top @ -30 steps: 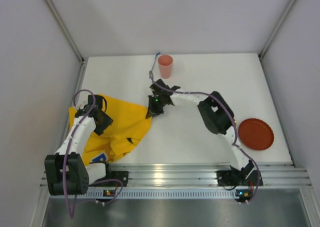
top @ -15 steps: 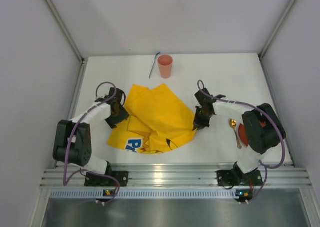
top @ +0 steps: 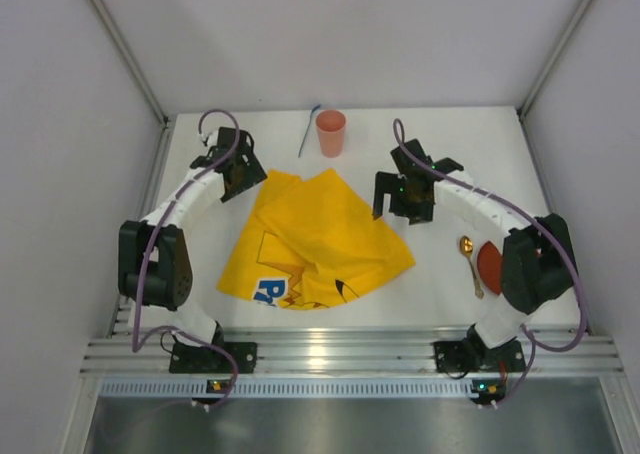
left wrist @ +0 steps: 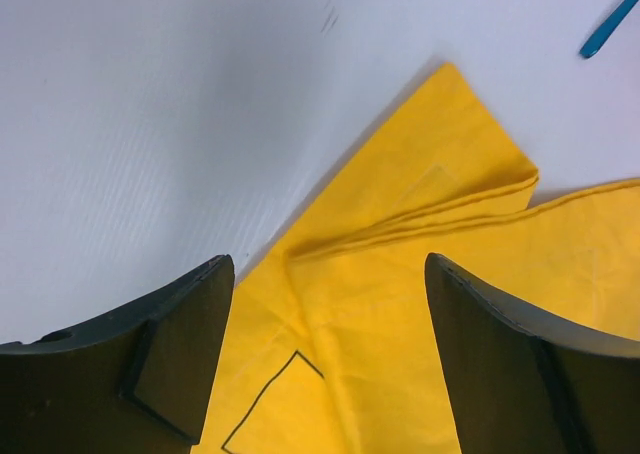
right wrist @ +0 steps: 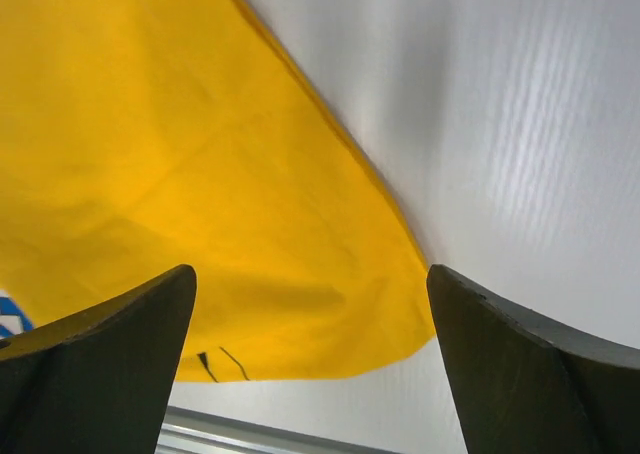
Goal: Set the dinner table for one person
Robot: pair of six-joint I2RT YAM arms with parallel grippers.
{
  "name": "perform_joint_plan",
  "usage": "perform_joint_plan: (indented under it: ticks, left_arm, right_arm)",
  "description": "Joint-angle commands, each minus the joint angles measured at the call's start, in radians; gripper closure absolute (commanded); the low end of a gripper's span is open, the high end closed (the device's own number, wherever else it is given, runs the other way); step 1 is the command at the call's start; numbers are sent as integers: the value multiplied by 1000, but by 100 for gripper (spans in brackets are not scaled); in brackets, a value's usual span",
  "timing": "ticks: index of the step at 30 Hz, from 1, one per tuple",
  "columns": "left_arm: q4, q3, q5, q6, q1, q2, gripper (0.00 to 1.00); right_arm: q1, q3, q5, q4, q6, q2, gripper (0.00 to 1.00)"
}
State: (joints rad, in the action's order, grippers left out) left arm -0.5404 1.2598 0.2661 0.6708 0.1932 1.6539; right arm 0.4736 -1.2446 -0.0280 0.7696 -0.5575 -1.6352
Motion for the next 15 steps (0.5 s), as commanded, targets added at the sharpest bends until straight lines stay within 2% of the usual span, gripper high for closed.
perform_joint_plan:
  ticks: [1,2,8,10,12,15]
  left_arm:
    - [129,41,-109,-88,-41,62,18]
    - [135,52,-158,-97,-44,107,18]
    - [94,205,-241,-146,-51,282,20]
    - [126,233,-356,-155,-72,343,20]
    - [105,298,-384,-161,-83,412,20]
    - [66,367,-380,-178,-86,469,21]
  right_arm:
    - [-18,-99,110,-111,82,-69,0]
    - [-20,-131,131,-137,85,-102,0]
    - [-36,-484,198,-116,91,-422,0]
    - [-38,-608,221,-90,97,-524,0]
    - [-38,-714,234,-64,93,-581,0]
    - [-36,-768,256,-61,74,-650,0]
